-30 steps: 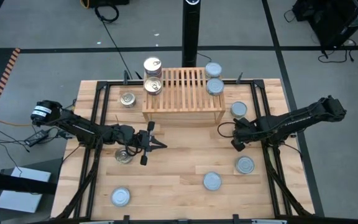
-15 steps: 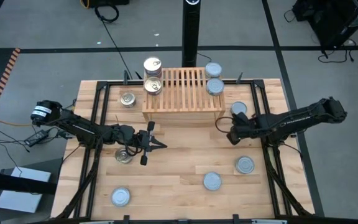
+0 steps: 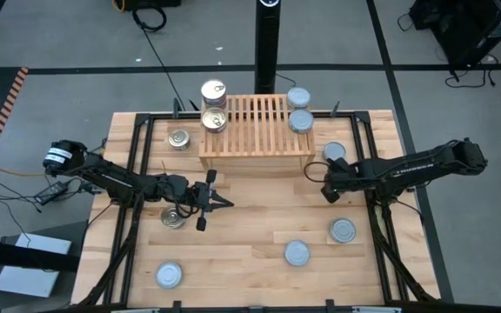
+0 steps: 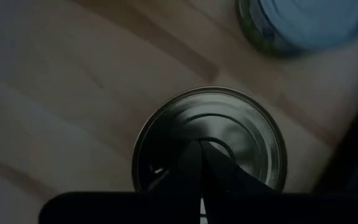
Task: Stack canned seafood by type on shelf
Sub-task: Adjust the blue-pink tuna can, then stack the green tuna can on top of the other green tuna can on the shelf
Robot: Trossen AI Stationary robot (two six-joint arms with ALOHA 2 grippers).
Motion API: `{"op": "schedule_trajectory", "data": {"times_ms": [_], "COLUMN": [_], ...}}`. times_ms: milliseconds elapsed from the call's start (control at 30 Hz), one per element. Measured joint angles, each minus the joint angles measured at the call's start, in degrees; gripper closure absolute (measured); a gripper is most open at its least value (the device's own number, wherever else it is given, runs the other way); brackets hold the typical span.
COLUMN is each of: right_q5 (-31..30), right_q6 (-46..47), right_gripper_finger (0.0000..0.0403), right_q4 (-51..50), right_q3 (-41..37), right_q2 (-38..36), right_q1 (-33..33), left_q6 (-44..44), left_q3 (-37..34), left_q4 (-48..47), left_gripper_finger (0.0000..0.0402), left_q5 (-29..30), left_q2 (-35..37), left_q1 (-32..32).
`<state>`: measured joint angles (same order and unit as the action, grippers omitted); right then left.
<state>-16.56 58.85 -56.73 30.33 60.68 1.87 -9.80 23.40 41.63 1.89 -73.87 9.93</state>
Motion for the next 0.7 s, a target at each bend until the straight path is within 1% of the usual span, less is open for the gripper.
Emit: {"op": "schedule_trajectory", "data": {"times_ms": [200,333,433,533,633,700], "right_q5": [7.3,8.0,6.8,5.6,1.3,-1.7], "right_q6": [2.0,1.1,-0.3,-2.3,-2.0,-1.5], "right_gripper_finger": [0.0396,0.0396,0.0396,0.0396,0.0396,0.0396], "right_q4": [-6.3,-6.3,-6.7,-10.8,-16.3,-17.8], "right_q3": [2.4,3.3,4.5,7.5,12.0,14.7], "right_q2": [0.2,0.2,0.2,0.2,0.2,0.2], "right_q1": [-0.8,-1.1,-1.1,-1.3,-2.3,-3.0], "left_q6": [0.0,0.0,0.0,0.0,0.0,0.0], "left_q3": [0.0,0.0,0.0,0.0,0.0,0.0], "left_q4": [0.0,0.0,0.1,0.0,0.0,0.0], "left_gripper_finger": [0.0394,0.0394,0.0394,0.0394,0.0394,0.0394], "left_q5": [0.0,0.0,0.0,0.0,0.5,0.9], "left_q2": [0.0,0.0,0.0,0.0,0.0,0.0], "left_q1": [0.0,0.0,0.0,0.0,0.0,0.0]}}
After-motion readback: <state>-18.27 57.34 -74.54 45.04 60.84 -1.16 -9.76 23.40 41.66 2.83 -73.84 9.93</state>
